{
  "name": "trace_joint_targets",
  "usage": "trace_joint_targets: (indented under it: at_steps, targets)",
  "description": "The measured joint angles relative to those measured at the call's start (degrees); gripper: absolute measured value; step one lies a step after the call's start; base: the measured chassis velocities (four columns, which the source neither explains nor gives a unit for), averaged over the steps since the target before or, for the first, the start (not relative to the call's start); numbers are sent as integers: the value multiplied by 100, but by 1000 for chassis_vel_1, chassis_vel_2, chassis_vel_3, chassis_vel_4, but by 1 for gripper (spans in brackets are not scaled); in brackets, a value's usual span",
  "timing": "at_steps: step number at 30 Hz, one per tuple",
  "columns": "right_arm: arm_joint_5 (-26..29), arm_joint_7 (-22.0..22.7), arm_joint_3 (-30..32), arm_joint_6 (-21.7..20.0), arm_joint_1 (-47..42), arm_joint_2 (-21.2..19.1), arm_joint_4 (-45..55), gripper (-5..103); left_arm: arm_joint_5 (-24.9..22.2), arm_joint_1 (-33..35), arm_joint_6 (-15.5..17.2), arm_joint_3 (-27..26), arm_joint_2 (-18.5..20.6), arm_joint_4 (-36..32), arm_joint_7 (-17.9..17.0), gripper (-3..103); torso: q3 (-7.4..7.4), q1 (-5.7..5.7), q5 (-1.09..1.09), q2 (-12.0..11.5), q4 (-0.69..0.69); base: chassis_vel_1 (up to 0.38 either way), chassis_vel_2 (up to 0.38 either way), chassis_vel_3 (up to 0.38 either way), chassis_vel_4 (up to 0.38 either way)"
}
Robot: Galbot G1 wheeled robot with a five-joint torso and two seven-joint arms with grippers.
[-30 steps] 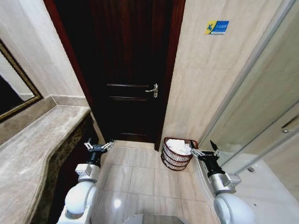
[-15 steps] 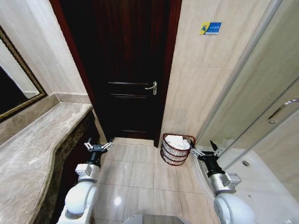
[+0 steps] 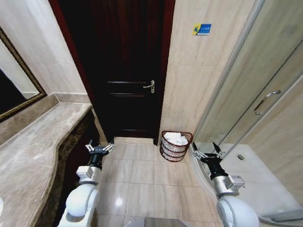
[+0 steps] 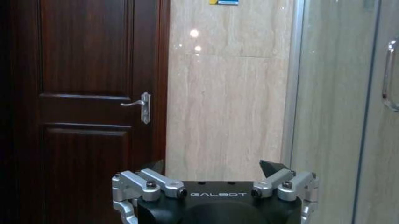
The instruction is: Discard the used towel into the hamper.
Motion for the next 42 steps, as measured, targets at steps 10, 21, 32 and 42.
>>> trace_joint_targets:
  at_steps: [10,21,32,42]
  targets:
    - [0,0,0,0,0,0,0,100,0,0,0,0,0,0,0,100,0,0,0,0,-1,82,-88,-87,83]
    - [0,0,0,0,0,0,0,100,0,0,0,0,0,0,0,100,0,0,0,0,0,91,-84,-93,91]
    - [0,0,0,0,0,0,0,100,0,0,0,0,0,0,0,100,0,1,0,-1,-1,79,-82,-80,77]
    - [0,0,0,0,0,0,0,100,0,0,0,0,0,0,0,100,0,0,1,-1,1,108,-72,-80,106]
